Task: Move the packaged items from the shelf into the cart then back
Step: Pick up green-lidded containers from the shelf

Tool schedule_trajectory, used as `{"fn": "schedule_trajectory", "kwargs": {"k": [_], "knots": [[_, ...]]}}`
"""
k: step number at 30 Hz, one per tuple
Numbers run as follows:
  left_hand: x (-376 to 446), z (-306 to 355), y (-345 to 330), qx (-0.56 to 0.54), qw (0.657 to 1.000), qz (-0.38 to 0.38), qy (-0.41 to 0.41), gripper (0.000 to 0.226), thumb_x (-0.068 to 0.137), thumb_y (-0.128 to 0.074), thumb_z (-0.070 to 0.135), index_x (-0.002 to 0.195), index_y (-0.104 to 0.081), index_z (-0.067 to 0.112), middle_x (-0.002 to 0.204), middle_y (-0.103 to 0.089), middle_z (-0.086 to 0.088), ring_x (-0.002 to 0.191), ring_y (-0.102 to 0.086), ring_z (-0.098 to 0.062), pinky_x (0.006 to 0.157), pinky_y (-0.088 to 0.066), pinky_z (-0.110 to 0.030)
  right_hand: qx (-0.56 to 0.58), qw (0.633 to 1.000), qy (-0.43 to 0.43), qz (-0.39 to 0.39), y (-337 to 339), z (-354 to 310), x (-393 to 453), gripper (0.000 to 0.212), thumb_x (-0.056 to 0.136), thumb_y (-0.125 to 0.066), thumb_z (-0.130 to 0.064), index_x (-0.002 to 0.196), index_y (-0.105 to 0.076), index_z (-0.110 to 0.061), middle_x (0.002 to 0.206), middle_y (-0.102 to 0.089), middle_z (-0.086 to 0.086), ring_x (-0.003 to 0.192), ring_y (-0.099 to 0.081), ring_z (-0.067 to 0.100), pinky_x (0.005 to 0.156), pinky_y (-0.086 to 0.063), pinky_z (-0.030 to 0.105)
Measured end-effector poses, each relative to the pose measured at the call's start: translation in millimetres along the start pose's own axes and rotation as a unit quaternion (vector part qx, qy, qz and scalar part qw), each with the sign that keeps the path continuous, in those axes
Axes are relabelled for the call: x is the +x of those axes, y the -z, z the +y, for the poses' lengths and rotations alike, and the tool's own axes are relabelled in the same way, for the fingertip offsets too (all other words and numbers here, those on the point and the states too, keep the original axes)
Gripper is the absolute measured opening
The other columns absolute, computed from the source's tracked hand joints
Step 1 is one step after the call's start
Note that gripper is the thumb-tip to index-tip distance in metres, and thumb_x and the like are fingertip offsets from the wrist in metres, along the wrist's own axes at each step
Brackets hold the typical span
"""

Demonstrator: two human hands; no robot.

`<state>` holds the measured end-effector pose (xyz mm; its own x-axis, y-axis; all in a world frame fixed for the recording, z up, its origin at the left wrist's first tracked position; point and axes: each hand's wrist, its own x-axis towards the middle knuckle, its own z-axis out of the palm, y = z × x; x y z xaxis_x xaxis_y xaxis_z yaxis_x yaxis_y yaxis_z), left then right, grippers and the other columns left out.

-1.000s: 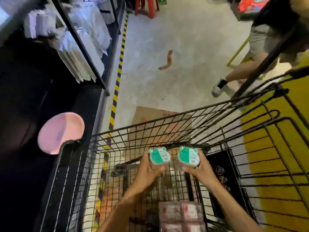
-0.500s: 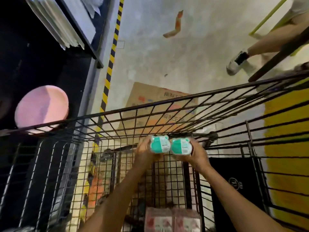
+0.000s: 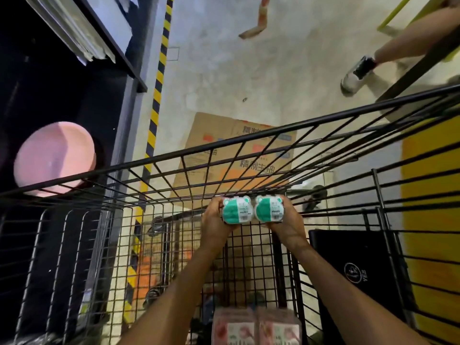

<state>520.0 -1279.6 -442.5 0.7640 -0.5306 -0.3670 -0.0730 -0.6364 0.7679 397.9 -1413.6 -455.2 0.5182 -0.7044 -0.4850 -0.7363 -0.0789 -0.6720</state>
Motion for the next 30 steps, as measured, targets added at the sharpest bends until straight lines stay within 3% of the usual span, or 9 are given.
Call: {"fn": "schedule_trajectory", "kwargs": {"k": [5, 9, 13, 16, 18, 20, 23, 27, 30], "knots": [[-5, 1, 1, -0.006, 1.000, 0.000, 0.025, 0.066, 0.067, -0.083, 0.007, 0.123, -0.050, 0.012, 0.119, -0.058, 0.000, 0.113, -0.055, -0.016, 0.084, -0.051, -0.023, 0.001, 0.999, 0.018, 0.027, -3, -3, -9, 0.074, 0.069, -0.083, -0.010, 0.133, -0.044, -0.011, 0.112, -0.064, 0.002, 0.103, -0.059, 0.016, 0.079, -0.042, 0.018], [-24, 6, 15, 0.027, 0.998, 0.014, 0.048, 0.072, 0.071, -0.080, 0.006, 0.133, -0.044, 0.010, 0.131, -0.054, -0.007, 0.123, -0.048, -0.019, 0.089, -0.039, -0.021, 0.026, 0.997, 0.007, 0.068, -1, -9, -24, 0.082, 0.066, -0.081, 0.000, 0.137, -0.041, -0.005, 0.123, -0.061, 0.011, 0.114, -0.058, 0.026, 0.095, -0.049, 0.035], [-58, 12, 41, 0.095, 0.995, 0.017, 0.030, 0.069, 0.079, -0.076, 0.020, 0.138, -0.042, 0.008, 0.137, -0.048, -0.012, 0.128, -0.044, -0.027, 0.097, -0.041, -0.029, 0.013, 0.996, 0.033, 0.081, 9, -34, -65, 0.073, 0.077, -0.071, 0.002, 0.141, -0.036, -0.008, 0.135, -0.048, 0.011, 0.124, -0.045, 0.020, 0.101, -0.038, 0.017], [-90, 22, 71, 0.056, 0.997, 0.007, 0.058, 0.060, 0.088, -0.062, 0.038, 0.140, -0.039, 0.018, 0.142, -0.041, -0.009, 0.129, -0.039, -0.024, 0.086, -0.034, -0.015, -0.007, 0.999, 0.042, 0.024, 18, -66, -105, 0.063, 0.091, -0.056, -0.007, 0.147, -0.027, -0.007, 0.151, -0.030, 0.011, 0.139, -0.026, 0.023, 0.115, -0.026, 0.040], [-109, 29, 93, 0.026, 0.998, 0.022, 0.048, 0.068, 0.082, -0.051, 0.052, 0.140, -0.038, 0.019, 0.144, -0.039, -0.006, 0.130, -0.038, -0.022, 0.093, -0.036, -0.024, -0.039, 0.996, 0.082, -0.018, 20, -89, -128, 0.057, 0.093, -0.050, -0.011, 0.146, -0.028, -0.008, 0.153, -0.028, 0.010, 0.141, -0.023, 0.022, 0.118, -0.018, 0.036], [-131, 38, 119, 0.031, 0.998, 0.038, 0.036, 0.064, 0.087, -0.051, 0.046, 0.142, -0.036, 0.018, 0.147, -0.035, -0.003, 0.132, -0.036, -0.021, 0.107, -0.034, -0.039, -0.073, 0.986, 0.135, -0.060, 20, -114, -153, 0.056, 0.095, -0.044, -0.017, 0.147, -0.027, -0.010, 0.156, -0.024, 0.007, 0.144, -0.018, 0.018, 0.117, -0.011, 0.029], [-158, 47, 154, 0.067, 0.993, 0.096, 0.003, 0.049, 0.095, -0.053, 0.029, 0.141, -0.040, 0.017, 0.150, -0.036, -0.003, 0.138, -0.032, -0.020, 0.115, -0.025, -0.033, -0.094, 0.969, 0.212, -0.087, 11, -149, -188, 0.056, 0.096, -0.046, -0.013, 0.149, -0.025, -0.009, 0.157, -0.020, 0.007, 0.146, -0.013, 0.018, 0.117, -0.004, 0.026], [-217, 51, 209, 0.068, 0.984, 0.162, -0.038, 0.048, 0.098, -0.050, 0.026, 0.144, -0.037, 0.016, 0.149, -0.036, 0.000, 0.139, -0.031, -0.015, 0.116, -0.024, -0.034, -0.089, 0.938, 0.318, -0.108, -8, -198, -241, 0.053, 0.097, -0.049, -0.011, 0.146, -0.030, -0.003, 0.155, -0.023, 0.012, 0.146, -0.015, 0.026, 0.115, -0.002, 0.024], [-267, 51, 246, 0.086, 0.968, 0.231, -0.046, 0.051, 0.098, -0.049, 0.030, 0.145, -0.037, 0.013, 0.149, -0.037, 0.002, 0.139, -0.031, -0.013, 0.116, -0.023, -0.031, -0.092, 0.905, 0.394, -0.131, -19, -225, -285, 0.053, 0.098, -0.049, -0.019, 0.147, -0.030, -0.010, 0.155, -0.022, 0.004, 0.145, -0.012, 0.017, 0.119, -0.004, 0.029]]}}
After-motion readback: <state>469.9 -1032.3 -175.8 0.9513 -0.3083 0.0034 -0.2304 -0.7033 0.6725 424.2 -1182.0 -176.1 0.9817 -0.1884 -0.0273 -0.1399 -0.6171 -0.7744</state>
